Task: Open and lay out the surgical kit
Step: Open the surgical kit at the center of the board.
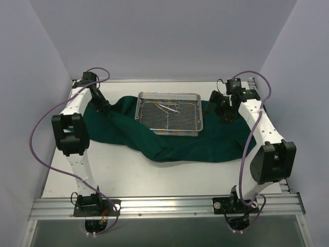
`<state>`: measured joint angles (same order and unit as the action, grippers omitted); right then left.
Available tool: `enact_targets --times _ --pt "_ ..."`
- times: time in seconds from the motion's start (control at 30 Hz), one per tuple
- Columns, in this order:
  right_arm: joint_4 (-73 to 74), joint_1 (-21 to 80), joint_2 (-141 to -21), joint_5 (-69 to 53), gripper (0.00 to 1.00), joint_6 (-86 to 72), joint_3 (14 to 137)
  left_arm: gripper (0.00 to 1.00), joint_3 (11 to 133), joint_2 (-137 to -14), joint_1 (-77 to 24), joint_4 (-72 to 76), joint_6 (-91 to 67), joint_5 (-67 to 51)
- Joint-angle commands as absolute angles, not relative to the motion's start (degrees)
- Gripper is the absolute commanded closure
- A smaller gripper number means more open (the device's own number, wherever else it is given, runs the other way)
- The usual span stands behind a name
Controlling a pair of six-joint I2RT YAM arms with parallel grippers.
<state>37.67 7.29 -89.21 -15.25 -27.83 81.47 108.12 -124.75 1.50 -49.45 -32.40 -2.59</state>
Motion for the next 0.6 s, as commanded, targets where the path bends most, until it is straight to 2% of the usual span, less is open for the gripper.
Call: enact_targets --times 0.0,0.3,0.57 --pt "43.24 4.05 -93.15 -12.4 0.2 -29.97 80.77 0.98 103.81 -111.99 3.6 -48.52 -31.73 2.55" --pt "47.81 -1.31 -96.94 -13.27 0.2 -28.74 80.69 0.95 90.81 -99.59 5.01 -51.15 -33.4 5.18" --pt "51.94 -1.84 -95.01 -10.74 0.2 -28.39 76.47 0.98 75.6 -84.13 11.59 -54.31 -37.26 6.5"
